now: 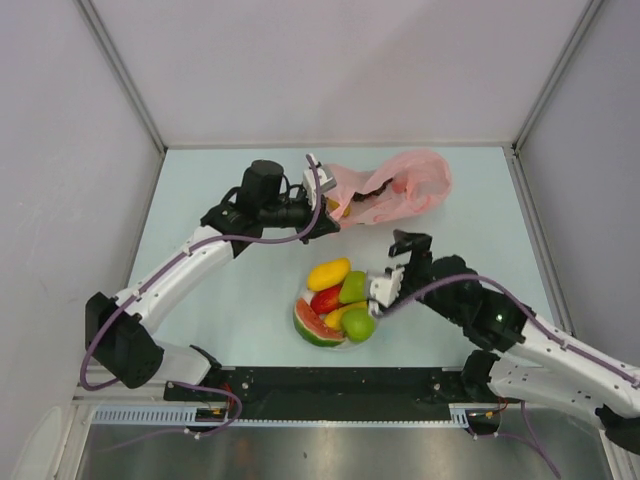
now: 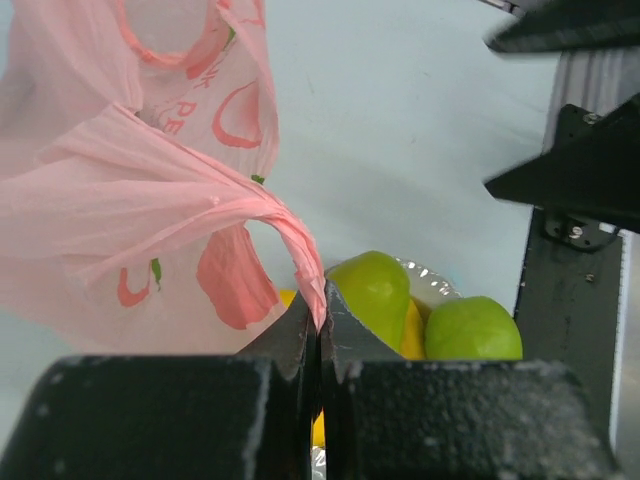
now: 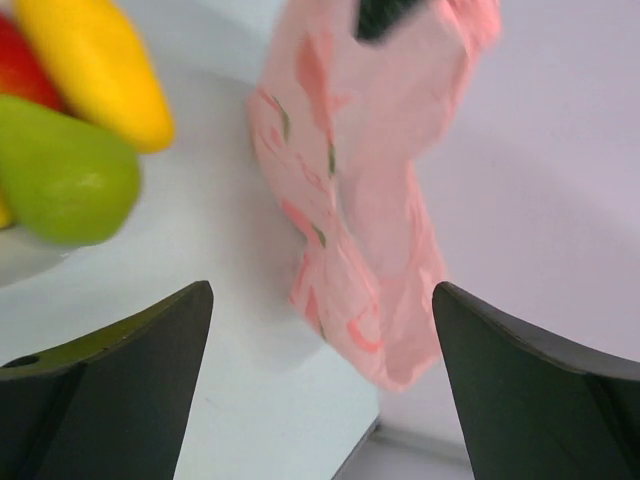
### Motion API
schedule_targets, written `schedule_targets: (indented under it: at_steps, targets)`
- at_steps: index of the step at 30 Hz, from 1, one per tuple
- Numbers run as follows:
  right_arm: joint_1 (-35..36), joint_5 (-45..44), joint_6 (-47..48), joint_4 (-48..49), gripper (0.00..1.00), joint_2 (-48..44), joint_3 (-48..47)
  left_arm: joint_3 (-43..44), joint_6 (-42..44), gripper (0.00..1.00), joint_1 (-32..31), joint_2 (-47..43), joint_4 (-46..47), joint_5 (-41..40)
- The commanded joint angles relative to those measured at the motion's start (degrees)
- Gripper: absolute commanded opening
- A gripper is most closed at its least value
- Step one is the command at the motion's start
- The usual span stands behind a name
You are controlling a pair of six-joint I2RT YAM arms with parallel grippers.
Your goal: Take the fake fruits out of the plastic bag
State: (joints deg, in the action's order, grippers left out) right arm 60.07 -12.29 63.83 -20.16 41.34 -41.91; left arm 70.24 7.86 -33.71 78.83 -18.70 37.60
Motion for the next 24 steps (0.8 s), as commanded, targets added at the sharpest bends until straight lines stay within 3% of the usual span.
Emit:
schedule_targets:
  at_steps: [1,2,3,6,7,10,12,15,20,24]
  targets:
    - [-17.0,-0.2,-14.2,11.9,0.91,10.0,-11.2,3.3,4.3,0.00,0.3,-0.5,-5.8,-6.0]
    - [-21.9,3.6,-22.1,11.6,0.88,12.7,-14.0,3.3,4.8,0.01,0.3,-0.6,-6.8,-7.3]
    - [-25.7,11.0,-26.3,11.5,0.86,17.1,-16.3,3.8,5.6,0.00,0.3,-0.5,-7.3,-10.4]
    - [-36.7,21.0,-38.9,14.6,0.74,23.6,-22.6,5.6,8.7,0.01,0.3,0.3,-11.3,-15.4]
    - [-38.4,23.2,-40.7,16.5,0.63,27.3,-23.0,7.1,10.3,0.00,0.3,0.7,-12.6,-16.3]
    - [-39.6,27.6,-44.0,17.9,0.44,32.2,-23.5,9.7,11.5,0.00,0.5,2.2,-15.3,-22.0]
    - [-39.5,30.4,-45.5,16.7,0.37,33.8,-23.5,9.7,11.7,0.00,0.8,2.6,-14.6,-22.6]
    - [-38.9,30.6,-47.3,13.1,0.34,37.0,-23.6,8.3,11.3,0.01,1.3,2.3,-13.8,-19.7]
    - [-41.6,23.0,-55.5,11.9,0.27,47.7,-27.3,3.3,5.7,0.00,2.5,-2.2,-7.3,-13.1]
    - [-45.5,16.8,-59.9,17.7,0.22,58.0,-29.9,-0.6,3.9,0.00,2.5,-2.5,2.2,-13.4]
